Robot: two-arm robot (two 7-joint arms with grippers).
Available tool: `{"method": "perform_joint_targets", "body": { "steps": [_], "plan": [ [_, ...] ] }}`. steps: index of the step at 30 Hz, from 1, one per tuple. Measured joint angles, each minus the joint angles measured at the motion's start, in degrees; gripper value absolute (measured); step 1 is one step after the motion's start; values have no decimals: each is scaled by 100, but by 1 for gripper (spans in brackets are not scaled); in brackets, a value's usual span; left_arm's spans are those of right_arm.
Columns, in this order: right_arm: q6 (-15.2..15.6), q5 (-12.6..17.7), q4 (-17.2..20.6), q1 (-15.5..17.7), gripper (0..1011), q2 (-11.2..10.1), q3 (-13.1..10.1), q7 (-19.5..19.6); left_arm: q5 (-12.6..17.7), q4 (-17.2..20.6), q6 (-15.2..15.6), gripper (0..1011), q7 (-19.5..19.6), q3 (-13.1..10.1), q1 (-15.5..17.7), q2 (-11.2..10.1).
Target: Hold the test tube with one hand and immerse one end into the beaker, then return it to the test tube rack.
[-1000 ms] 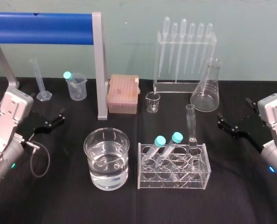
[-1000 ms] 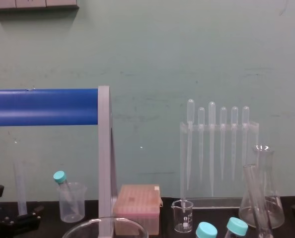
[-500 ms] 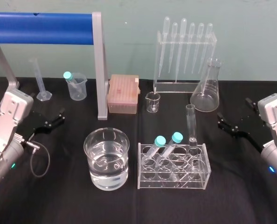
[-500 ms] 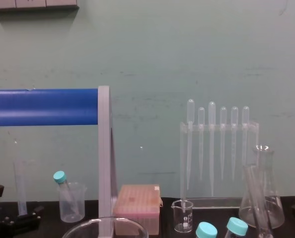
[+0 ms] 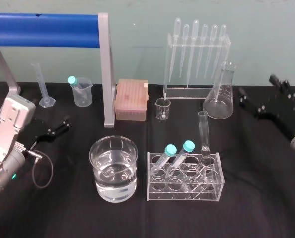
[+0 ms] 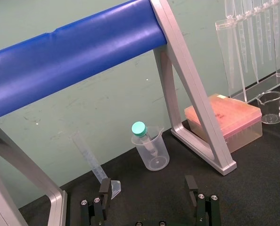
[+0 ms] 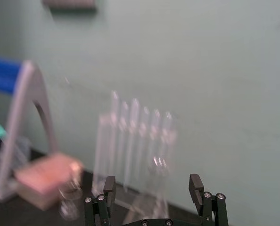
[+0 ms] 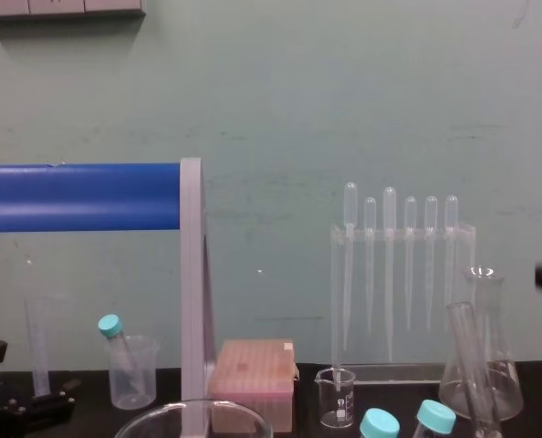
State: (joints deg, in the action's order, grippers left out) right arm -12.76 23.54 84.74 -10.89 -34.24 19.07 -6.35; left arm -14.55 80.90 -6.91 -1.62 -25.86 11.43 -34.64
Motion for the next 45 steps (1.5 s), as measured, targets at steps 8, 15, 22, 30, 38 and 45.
{"method": "perform_joint_targets", "body": {
  "steps": [8, 15, 22, 30, 38, 45],
  "plan": [
    [-245, 1091, 382, -45, 1000, -98, -245, -1454, 0, 0, 0, 1000, 0, 0, 0, 0],
    [-347, 1440, 472, -118, 1000, -202, -118, -2607, 0, 0, 0, 1000, 0, 0, 0, 0],
    [-293, 1453, 504, -126, 1000, -251, 25, -3169, 0, 0, 0, 1000, 0, 0, 0, 0],
    [3, 1284, 350, -88, 1000, -219, 101, -3254, 0, 0, 0, 1000, 0, 0, 0, 0],
    [255, 1157, 106, -185, 1000, -58, 171, -3250, 0, 0, 0, 1000, 0, 0, 0, 0],
    [433, 1051, -110, -320, 1000, 77, 283, -3248, 0, 0, 0, 1000, 0, 0, 0, 0]
  ]
}}
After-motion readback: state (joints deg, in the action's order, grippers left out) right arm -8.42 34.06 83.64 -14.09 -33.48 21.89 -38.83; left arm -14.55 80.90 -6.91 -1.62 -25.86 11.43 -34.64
